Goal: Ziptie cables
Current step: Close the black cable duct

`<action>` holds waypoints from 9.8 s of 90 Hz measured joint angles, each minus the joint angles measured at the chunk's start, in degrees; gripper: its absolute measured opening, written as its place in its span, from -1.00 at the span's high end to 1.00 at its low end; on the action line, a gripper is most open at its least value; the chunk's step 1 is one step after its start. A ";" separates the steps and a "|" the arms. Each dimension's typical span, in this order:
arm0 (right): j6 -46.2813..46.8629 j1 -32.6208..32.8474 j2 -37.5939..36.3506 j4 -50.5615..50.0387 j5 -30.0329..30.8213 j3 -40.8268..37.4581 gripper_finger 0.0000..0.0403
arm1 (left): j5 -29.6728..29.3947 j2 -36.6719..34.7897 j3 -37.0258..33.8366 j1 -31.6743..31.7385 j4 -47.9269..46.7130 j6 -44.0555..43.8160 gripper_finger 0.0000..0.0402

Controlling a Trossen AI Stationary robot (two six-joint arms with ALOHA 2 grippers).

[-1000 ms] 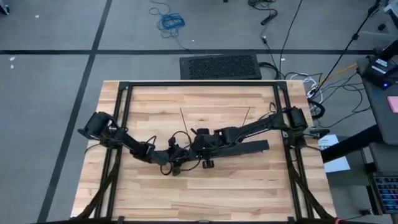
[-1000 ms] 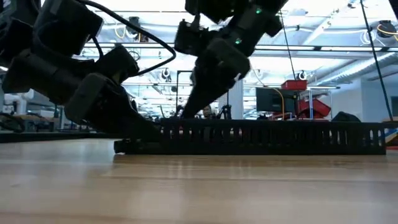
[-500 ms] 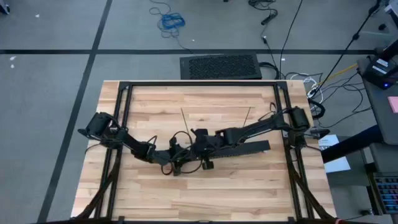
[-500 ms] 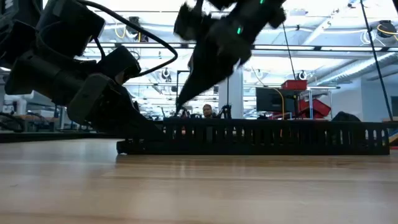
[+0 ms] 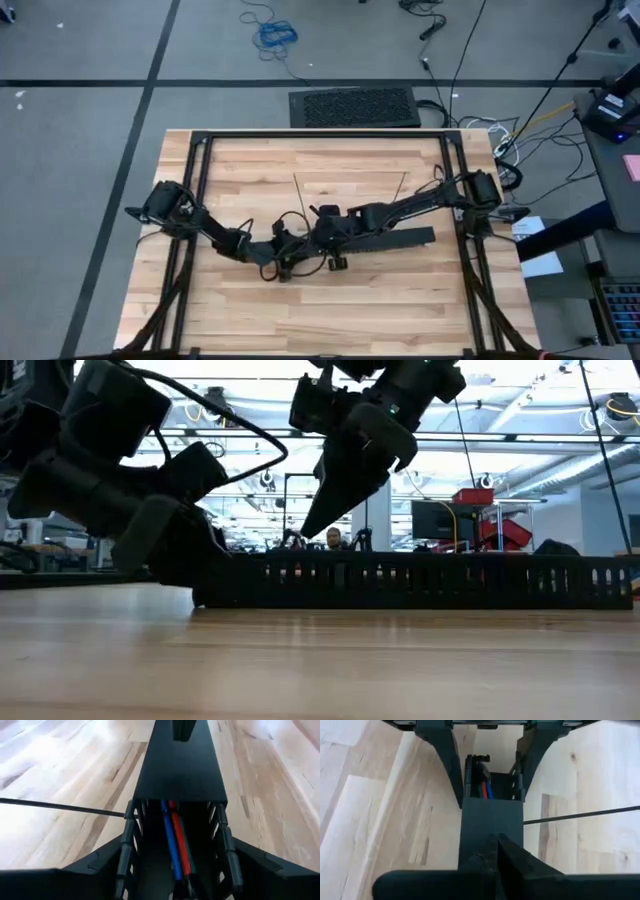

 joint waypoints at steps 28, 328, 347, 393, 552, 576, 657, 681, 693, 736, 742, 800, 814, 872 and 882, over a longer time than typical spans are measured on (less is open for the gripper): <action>0.58 0.02 -0.04 -0.80 0.02 0.09 1.00 | -1.81 -0.09 0.26 -0.01 1.77 0.34 -0.36; -1.32 -3.07 8.20 21.14 -9.51 -2.48 1.00 | 6.15 -4.91 0.50 0.47 -10.40 -9.31 -0.49; -1.23 -3.11 8.22 20.43 -9.44 -2.49 1.00 | 1.22 -7.70 0.41 -2.52 -16.70 -10.54 -0.59; -0.03 -3.28 8.20 19.64 -9.50 -2.58 1.00 | -12.45 -0.88 -2.08 -9.01 -6.59 -9.28 -0.44; 0.84 -3.94 7.82 12.44 -13.37 -0.07 1.00 | -13.07 5.20 -1.85 -8.90 3.28 -9.23 -0.18; 0.54 -3.25 5.20 5.09 -10.54 -0.17 1.00 | -13.07 5.22 -1.88 -8.93 3.16 -9.26 -0.18; -3.02 -0.30 0.32 12.92 -7.63 -0.47 1.00 | -11.75 5.20 -2.10 -9.06 2.24 -10.80 -0.18; -4.19 -0.88 5.51 15.91 -7.64 1.76 1.00 | -11.02 5.17 -2.05 -9.17 1.67 -11.69 -0.18; -4.47 -1.63 7.63 12.26 -7.50 3.14 1.00 | -10.79 5.17 -2.03 -9.20 1.35 -12.07 -0.18; -0.78 -1.09 7.02 -3.48 -4.94 3.51 1.00 | -10.63 5.17 -1.95 -9.77 0.40 -12.17 -0.18; -1.30 -0.42 6.06 -2.91 -3.47 3.19 1.00 | -10.51 5.17 -1.97 -9.83 0.42 -12.30 -0.18; -11.01 0.78 16.88 0.10 -5.05 21.30 1.00 | -8.13 5.30 -0.07 -8.71 1.49 -10.96 -0.18; -11.24 0.74 18.57 0.95 -6.30 23.85 1.00 | -8.46 5.30 0.14 -8.63 1.73 -10.95 -0.18; -10.75 0.74 18.11 -9.39 -3.20 24.94 1.00 | -8.79 5.28 0.33 -8.53 1.62 -10.71 -0.18; -10.73 0.81 18.10 -9.20 -3.07 24.94 1.00 | -8.81 5.26 0.31 -8.58 1.62 -10.66 -0.18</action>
